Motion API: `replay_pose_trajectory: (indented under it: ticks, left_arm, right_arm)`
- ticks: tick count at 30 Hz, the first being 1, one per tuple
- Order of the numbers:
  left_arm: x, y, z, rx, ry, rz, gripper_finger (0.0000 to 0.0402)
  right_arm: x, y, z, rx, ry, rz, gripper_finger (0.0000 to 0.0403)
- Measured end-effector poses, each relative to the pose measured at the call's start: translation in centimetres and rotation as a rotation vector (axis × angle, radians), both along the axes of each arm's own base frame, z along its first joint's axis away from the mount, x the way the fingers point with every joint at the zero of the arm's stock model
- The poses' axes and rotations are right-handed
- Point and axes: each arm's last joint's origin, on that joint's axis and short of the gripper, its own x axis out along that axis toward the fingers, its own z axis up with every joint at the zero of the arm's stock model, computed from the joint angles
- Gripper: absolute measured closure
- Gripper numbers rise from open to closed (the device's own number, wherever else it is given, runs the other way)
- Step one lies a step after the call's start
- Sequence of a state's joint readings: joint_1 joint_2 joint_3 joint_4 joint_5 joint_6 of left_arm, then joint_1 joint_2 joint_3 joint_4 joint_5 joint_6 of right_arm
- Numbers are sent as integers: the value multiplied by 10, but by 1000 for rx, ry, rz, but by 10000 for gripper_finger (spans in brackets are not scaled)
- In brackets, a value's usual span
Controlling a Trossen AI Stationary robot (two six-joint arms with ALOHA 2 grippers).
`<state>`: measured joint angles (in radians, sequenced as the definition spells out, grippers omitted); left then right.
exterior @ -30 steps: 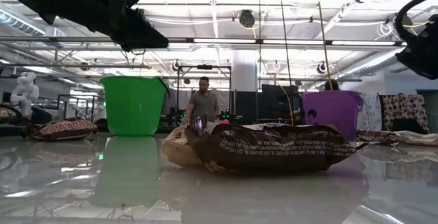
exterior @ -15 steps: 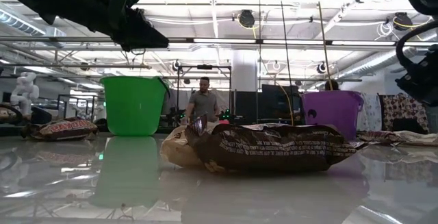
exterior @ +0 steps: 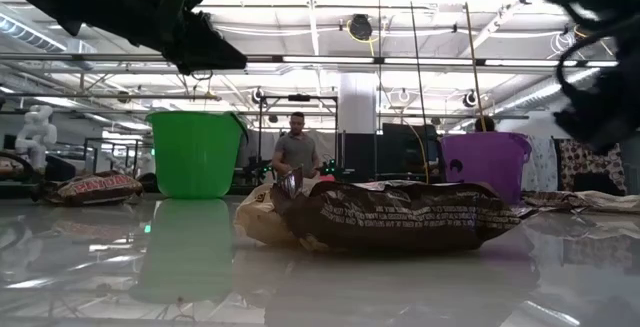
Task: Sort candy by brand, put in halloween buckets
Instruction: Put the brown chocolate bar into the purple bucket
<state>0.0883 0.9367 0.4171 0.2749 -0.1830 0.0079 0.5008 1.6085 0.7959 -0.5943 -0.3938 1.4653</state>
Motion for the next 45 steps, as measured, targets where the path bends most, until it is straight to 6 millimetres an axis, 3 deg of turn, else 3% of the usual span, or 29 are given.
replay_pose_trajectory:
  ticks: [7, 13, 18, 22, 27, 30, 38, 45]
  left_arm:
    - [0, 0, 0, 16, 0, -4, 304]
    - [0, 0, 0, 24, 2, -6, 304]
    - [0, 0, 0, 24, 2, -6, 304]
    - [0, 0, 0, 25, 2, -6, 304]
    - [0, 0, 0, 24, 11, -6, 304]
    - [0, 0, -1, 23, 15, -6, 304]
    - [0, 0, -1, 24, 15, -6, 304]
    - [0, 0, -1, 31, 17, -8, 304]
  right_arm:
    - [19, -29, 1, 13, -125, 70, 321]
    - [43, -73, 8, -64, -302, 153, 321]
    - [69, -114, 40, -185, -431, 235, 321]
    - [82, -146, 84, -371, -420, 290, 321]
    - [78, -180, 137, -770, -232, 305, 321]
    - [69, -199, 151, -902, -106, 296, 321]
    - [34, -261, 144, -888, 142, 158, 321]
    - [17, -299, 144, -903, 167, 8, 321]
